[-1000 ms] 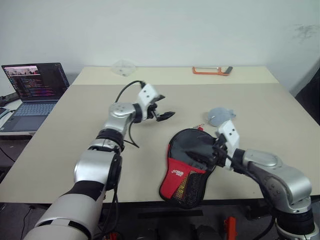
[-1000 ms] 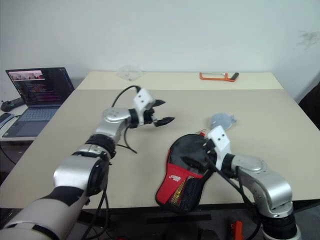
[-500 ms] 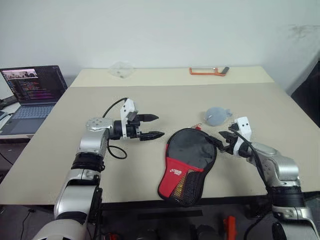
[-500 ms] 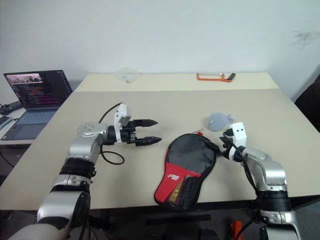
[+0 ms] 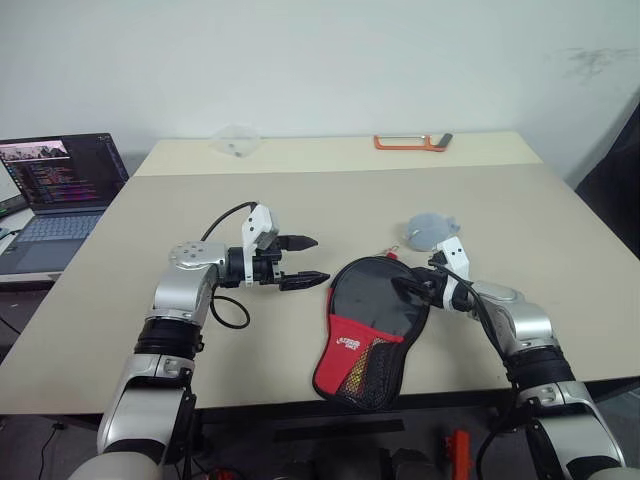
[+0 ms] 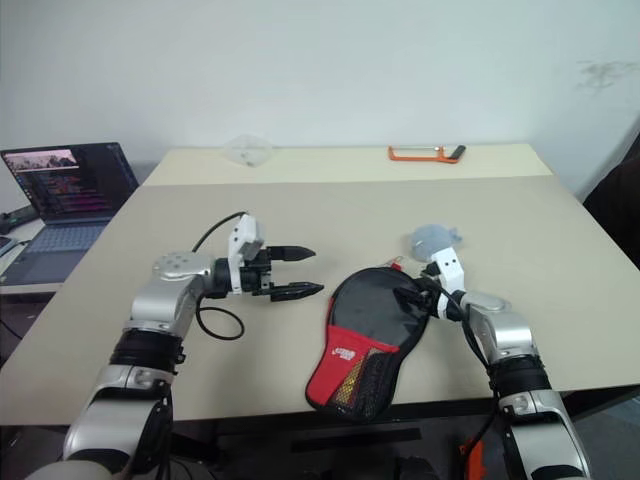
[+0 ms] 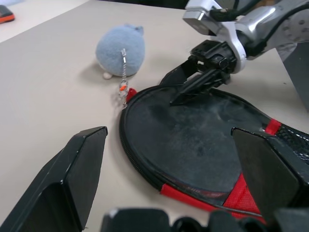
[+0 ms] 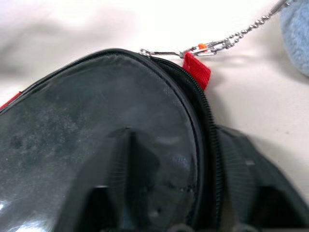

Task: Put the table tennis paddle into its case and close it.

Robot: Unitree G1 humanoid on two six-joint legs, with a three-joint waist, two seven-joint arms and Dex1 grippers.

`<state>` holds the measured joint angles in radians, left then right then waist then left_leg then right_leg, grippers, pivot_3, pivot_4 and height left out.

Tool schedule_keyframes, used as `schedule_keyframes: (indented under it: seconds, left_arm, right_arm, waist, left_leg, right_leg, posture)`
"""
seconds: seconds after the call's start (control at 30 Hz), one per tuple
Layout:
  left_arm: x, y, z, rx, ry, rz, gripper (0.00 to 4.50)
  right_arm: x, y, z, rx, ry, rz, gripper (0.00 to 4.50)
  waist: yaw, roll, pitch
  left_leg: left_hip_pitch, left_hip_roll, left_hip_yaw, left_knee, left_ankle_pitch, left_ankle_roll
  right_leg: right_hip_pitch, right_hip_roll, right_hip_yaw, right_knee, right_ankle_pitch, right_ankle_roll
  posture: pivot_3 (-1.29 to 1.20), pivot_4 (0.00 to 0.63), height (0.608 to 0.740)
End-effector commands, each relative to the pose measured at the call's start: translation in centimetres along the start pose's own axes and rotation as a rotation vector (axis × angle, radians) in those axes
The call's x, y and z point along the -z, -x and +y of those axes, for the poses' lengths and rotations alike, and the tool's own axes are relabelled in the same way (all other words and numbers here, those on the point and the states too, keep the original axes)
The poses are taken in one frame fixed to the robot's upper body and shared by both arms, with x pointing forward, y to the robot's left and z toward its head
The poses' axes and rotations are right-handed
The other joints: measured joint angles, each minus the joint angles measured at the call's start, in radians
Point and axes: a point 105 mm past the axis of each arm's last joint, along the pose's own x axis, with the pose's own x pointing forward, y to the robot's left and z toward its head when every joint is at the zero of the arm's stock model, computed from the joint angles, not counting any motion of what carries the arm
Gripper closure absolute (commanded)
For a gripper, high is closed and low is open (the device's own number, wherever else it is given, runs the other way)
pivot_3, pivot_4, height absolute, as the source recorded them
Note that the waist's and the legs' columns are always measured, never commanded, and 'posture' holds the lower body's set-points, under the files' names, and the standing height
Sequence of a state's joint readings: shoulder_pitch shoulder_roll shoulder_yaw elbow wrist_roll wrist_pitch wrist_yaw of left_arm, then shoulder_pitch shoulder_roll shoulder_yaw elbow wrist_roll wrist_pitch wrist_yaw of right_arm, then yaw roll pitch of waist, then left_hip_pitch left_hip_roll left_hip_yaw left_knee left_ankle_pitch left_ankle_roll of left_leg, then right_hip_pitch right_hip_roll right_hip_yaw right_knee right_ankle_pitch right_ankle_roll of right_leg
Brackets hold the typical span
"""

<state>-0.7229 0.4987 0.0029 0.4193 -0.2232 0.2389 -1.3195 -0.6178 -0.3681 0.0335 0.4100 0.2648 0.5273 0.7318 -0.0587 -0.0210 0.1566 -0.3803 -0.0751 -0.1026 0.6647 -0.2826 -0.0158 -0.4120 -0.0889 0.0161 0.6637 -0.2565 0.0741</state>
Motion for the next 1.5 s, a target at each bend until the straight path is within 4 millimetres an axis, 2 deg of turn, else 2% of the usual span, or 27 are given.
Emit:
schedule_keyframes:
  seconds: [0.03, 0.2, 0.43, 0.8, 0.97, 1.23, 1.4, 1.5]
  left_arm:
    - [-0.9, 0.1, -0.6, 0.024, -0.037, -0.008, 0.00]
    - [-0.5, 0.7, -1.3, 0.051, -0.020, 0.013, 0.00]
    - [0.6, 1.4, -2.7, 0.065, 0.011, 0.047, 0.00]
    - [1.1, 1.5, -3.3, 0.054, 0.017, 0.062, 0.00]
    - [1.2, 1.4, -3.2, 0.048, 0.015, 0.065, 0.00]
    - [1.4, 1.1, -3.2, 0.052, 0.011, 0.069, 0.00]
    - [1.5, 0.9, -3.2, 0.056, 0.009, 0.070, 0.00]
    - [1.5, 0.8, -3.2, 0.056, 0.007, 0.069, 0.00]
  right_arm:
    - [-0.7, -1.0, 1.7, -0.113, 0.049, 0.011, 2.97]
    - [-0.9, -2.0, 2.3, -0.166, 0.124, 0.051, 4.47]
    - [-2.0, -4.2, 3.8, -0.246, 0.307, 0.087, 4.47]
    - [-3.2, -6.3, 6.1, -0.335, 0.401, 0.076, 4.47]
    - [-3.6, -6.8, 5.7, -0.299, 0.411, 0.068, 4.47]
    - [-3.2, -6.5, 4.4, -0.246, 0.404, 0.085, 4.47]
    - [-4.5, -6.9, 3.9, -0.190, 0.418, 0.057, 3.18]
    - [-3.9, -7.0, 4.2, -0.213, 0.408, 0.085, 2.14]
  waist:
    - [-0.003, 0.000, 0.000]
    - [-0.013, 0.000, 0.000]
    - [-0.034, 0.000, 0.000]
    - [-0.035, 0.001, 0.000]
    - [-0.037, 0.001, 0.000]
    - [-0.037, 0.001, 0.000]
    - [-0.036, 0.001, 0.000]
    - [-0.030, 0.001, 0.000]
  left_leg:
    - [0.000, 0.000, 0.000, 0.000, 0.000, 0.000]
    - [0.000, 0.000, 0.001, -0.001, 0.000, 0.000]
    - [0.001, 0.001, 0.002, -0.001, 0.000, 0.000]
    - [0.001, 0.003, 0.003, -0.001, 0.000, -0.001]
    - [0.001, 0.003, 0.003, -0.001, 0.000, -0.001]
    - [0.002, 0.004, 0.003, -0.001, 0.001, -0.002]
    - [0.002, 0.004, 0.003, -0.001, 0.001, -0.002]
    - [0.002, 0.004, 0.002, -0.001, 0.002, -0.003]
  right_leg:
    - [0.000, 0.000, 0.000, 0.000, 0.000, 0.000]
    - [-0.001, 0.000, 0.001, 0.000, 0.000, 0.000]
    - [-0.001, 0.001, 0.002, 0.001, 0.000, -0.001]
    - [-0.003, 0.002, 0.002, 0.000, 0.002, -0.003]
    - [-0.003, 0.002, 0.003, 0.001, 0.002, -0.003]
    - [-0.003, 0.003, 0.002, 0.002, 0.003, -0.005]
    - [-0.003, 0.003, 0.002, 0.003, 0.003, -0.005]
    - [-0.003, 0.003, 0.002, 0.003, 0.003, -0.005]
  posture:
    - [0.00, 0.150, 0.740]
    - [0.00, 0.150, 0.740]
    - [0.00, 0.150, 0.740]
    - [0.00, 0.150, 0.740]
    - [0.00, 0.150, 0.740]
    - [0.00, 0.150, 0.740]
    - [0.00, 0.150, 0.740]
    - [0.00, 0.150, 0.740]
